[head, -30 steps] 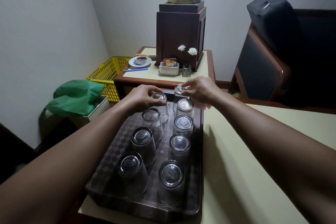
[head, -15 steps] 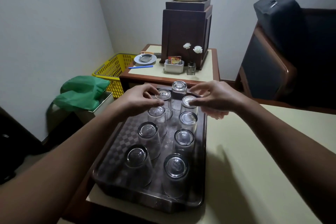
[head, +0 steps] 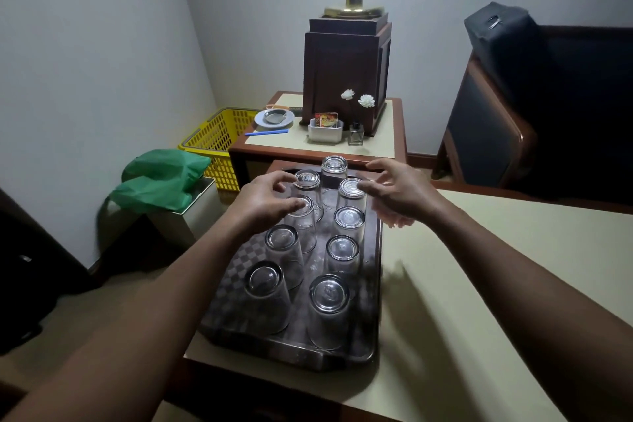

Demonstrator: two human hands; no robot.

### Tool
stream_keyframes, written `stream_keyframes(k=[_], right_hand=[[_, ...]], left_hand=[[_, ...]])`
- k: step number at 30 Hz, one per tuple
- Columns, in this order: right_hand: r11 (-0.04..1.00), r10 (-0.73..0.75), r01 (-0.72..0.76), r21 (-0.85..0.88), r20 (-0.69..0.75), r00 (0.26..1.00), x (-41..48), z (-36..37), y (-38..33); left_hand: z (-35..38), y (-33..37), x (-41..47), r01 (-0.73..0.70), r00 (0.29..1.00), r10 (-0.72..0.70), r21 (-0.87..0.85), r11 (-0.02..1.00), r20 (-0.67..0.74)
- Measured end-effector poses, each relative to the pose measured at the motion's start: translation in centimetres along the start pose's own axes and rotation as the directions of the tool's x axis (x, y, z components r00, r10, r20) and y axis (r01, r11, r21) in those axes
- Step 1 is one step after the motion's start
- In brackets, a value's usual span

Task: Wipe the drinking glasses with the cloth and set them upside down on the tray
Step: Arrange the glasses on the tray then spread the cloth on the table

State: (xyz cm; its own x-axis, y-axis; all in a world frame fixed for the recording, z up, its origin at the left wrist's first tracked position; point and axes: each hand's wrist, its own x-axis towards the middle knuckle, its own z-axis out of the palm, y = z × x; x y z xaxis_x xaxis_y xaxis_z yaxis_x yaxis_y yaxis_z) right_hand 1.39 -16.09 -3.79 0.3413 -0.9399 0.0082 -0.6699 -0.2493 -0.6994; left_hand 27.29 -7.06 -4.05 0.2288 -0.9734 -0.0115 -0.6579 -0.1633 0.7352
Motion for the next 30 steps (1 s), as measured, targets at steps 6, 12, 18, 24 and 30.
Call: stream_keyframes(k=[6,12,18,24,30], right_hand=[[0.928,0.134,-0.146,0.342,0.058,0.989,-7.1,-4.1,0.6],[0.872,0.001,0.017,0.490,-0.036,0.999,-16.0,-6.6,0.2],[0.878,-0.054,0.093,0.469,-0.098,0.994,-22.1,-8.3,0.0],[0.956,-0.004,0.071,0.285,-0.229,0.973,-26.7,-12.0,2.4],[0.982,0.085,-0.035,0.187,-0.267,0.960,-30.0,-12.8,2.8]], left_hand=[[-0.5,4.2,-6.2,-0.216,0.954,0.200,-0.048,0.975,-0.223],[5.2,10.3,-14.6,-0.317,0.947,0.320,-0.275,0.908,-0.038],[10.2,12.0,-19.0,-0.230,0.954,0.295,-0.508,0.830,0.050],[8.1,13.5,-20.3,-0.254,0.966,0.229,-0.576,0.777,-0.118],[7.5,15.0,-20.8,-0.361,0.932,0.312,-0.401,0.842,-0.185]])
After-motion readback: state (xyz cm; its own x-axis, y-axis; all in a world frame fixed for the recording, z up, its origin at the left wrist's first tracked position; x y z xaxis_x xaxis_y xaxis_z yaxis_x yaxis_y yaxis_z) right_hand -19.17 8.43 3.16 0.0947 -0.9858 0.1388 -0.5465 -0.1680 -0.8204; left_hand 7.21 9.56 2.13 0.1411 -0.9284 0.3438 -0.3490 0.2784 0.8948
